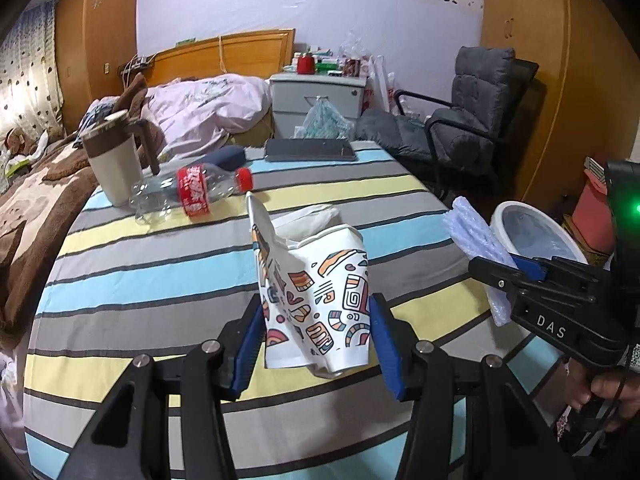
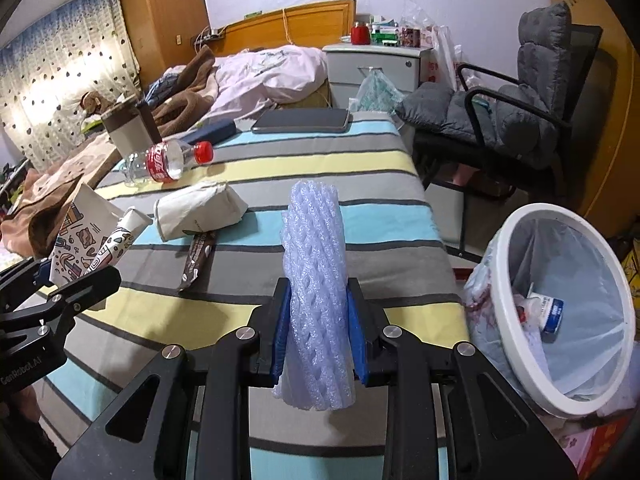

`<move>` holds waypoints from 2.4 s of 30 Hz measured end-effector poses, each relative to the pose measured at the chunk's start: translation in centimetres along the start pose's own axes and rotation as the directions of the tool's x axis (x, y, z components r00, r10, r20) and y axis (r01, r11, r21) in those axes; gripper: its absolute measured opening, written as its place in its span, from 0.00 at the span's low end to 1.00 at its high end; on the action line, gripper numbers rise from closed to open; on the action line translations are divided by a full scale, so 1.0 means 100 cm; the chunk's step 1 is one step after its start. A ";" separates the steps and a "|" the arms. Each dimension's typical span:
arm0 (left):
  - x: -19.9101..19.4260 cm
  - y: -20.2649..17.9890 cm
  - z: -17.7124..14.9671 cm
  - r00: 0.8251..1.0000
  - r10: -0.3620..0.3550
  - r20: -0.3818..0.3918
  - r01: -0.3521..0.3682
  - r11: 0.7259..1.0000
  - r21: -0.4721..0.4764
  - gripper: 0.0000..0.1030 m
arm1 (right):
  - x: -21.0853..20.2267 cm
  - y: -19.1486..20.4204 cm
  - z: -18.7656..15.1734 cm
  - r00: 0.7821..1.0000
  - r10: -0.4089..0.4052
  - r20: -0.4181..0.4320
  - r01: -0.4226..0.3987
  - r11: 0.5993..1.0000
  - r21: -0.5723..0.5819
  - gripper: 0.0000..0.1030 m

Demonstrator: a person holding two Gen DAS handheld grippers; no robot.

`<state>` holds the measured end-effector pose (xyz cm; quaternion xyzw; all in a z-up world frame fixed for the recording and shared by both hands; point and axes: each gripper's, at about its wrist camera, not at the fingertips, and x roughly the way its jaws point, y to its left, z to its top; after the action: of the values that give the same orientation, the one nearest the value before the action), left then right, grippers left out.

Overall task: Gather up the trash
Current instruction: 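Carry the paper cup and foam sleeve over the white bin, then open both tools to drop the paper cup and foam sleeve into the bin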

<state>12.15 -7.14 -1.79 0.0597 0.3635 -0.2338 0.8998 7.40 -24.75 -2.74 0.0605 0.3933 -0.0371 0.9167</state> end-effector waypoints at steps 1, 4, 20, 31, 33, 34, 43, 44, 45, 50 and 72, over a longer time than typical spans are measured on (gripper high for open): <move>-0.001 -0.003 0.000 1.000 -0.001 0.002 0.001 1.000 0.002 0.52 | -0.002 -0.001 0.000 1.000 -0.002 0.004 0.002 1.000 0.001 0.28; -0.003 -0.013 0.001 1.000 -0.013 0.010 0.013 1.000 0.009 0.52 | -0.010 -0.008 -0.001 1.000 -0.006 0.019 0.006 1.000 0.009 0.28; -0.004 -0.087 0.022 0.994 -0.099 0.049 0.094 0.990 0.108 0.52 | -0.047 -0.065 -0.004 0.990 -0.095 0.104 0.087 0.993 0.076 0.28; 0.017 -0.154 0.037 0.979 -0.205 0.015 0.199 0.963 0.183 0.52 | -0.064 -0.118 -0.016 0.977 -0.186 0.106 0.168 0.973 0.157 0.28; 0.020 -0.165 0.039 0.974 -0.228 0.008 0.222 0.956 0.189 0.52 | -0.067 -0.127 -0.019 0.975 -0.200 0.098 0.182 0.968 0.172 0.28; 0.022 -0.170 0.040 0.971 -0.237 0.006 0.232 0.954 0.192 0.52 | -0.069 -0.131 -0.021 0.973 -0.208 0.097 0.188 0.966 0.179 0.28; 0.040 -0.216 0.046 0.954 -0.298 -0.035 0.298 0.924 0.241 0.52 | -0.072 -0.161 -0.030 0.963 -0.261 0.062 0.241 0.944 0.227 0.28; 0.043 -0.220 0.045 0.952 -0.302 -0.043 0.303 0.922 0.243 0.52 | -0.072 -0.164 -0.031 0.962 -0.265 0.058 0.245 0.942 0.230 0.28; 0.047 -0.224 0.045 0.951 -0.306 -0.051 0.309 0.919 0.244 0.52 | -0.072 -0.167 -0.032 0.962 -0.270 0.051 0.251 0.940 0.232 0.28; 0.067 -0.244 0.042 0.935 -0.338 -0.107 0.354 0.902 0.246 0.52 | -0.065 -0.182 -0.036 0.955 -0.297 0.020 0.283 0.928 0.243 0.28; 0.108 -0.273 0.041 0.909 -0.367 -0.195 0.406 0.885 0.226 0.60 | -0.039 -0.214 -0.042 0.951 -0.301 -0.071 0.309 0.925 0.220 0.35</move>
<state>8.83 -36.45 -4.50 0.1210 0.3990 -0.4496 0.7899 -0.73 -45.32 -4.53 0.1042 0.4075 -0.2229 0.8794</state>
